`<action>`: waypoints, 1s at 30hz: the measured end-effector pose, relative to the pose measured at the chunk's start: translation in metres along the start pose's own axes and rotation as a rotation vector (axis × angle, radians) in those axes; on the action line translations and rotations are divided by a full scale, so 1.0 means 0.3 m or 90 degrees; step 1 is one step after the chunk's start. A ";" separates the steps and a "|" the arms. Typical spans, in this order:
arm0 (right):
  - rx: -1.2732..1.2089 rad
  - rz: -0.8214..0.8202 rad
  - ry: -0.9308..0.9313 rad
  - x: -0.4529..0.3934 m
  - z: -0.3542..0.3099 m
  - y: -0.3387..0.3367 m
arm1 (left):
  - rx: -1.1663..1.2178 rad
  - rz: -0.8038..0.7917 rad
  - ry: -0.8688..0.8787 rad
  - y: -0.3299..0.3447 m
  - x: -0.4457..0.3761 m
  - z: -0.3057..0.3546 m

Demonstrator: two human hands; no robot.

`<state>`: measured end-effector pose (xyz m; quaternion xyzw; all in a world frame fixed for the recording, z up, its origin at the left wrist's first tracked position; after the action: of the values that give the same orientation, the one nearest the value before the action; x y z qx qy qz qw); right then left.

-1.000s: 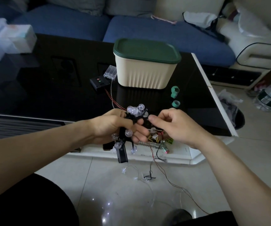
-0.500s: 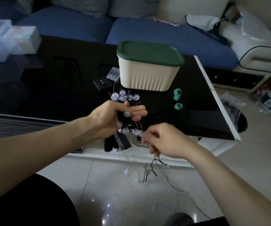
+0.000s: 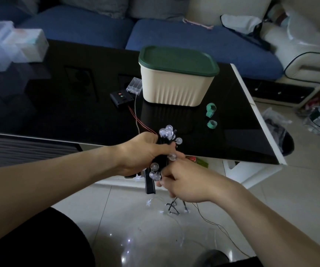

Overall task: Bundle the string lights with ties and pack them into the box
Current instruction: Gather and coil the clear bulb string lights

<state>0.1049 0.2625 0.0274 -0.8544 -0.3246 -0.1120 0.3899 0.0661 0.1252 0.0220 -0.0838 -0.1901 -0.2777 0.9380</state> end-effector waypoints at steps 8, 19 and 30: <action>-0.137 0.146 -0.066 0.047 -0.022 -0.083 | -0.048 -0.102 -0.028 0.017 0.018 -0.004; -0.244 0.174 -0.093 0.048 0.012 -0.128 | -0.167 -0.199 -0.085 -0.002 0.027 -0.004; -0.193 0.162 -0.053 0.062 0.068 -0.191 | -0.175 -0.112 -0.051 -0.025 0.033 -0.004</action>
<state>0.0809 0.3140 0.0559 -0.9413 -0.2096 -0.0739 0.2543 0.0699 0.1137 0.0254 -0.2055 -0.1940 -0.3787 0.8813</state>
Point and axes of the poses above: each hand's wrist, its own x-axis away from the middle knuckle, its own y-axis out of the palm, z = x × y, the point moved 2 cm from there along -x, towards the middle knuckle, and after that the axes turned 13 degrees about -x, right-handed, at the moved point
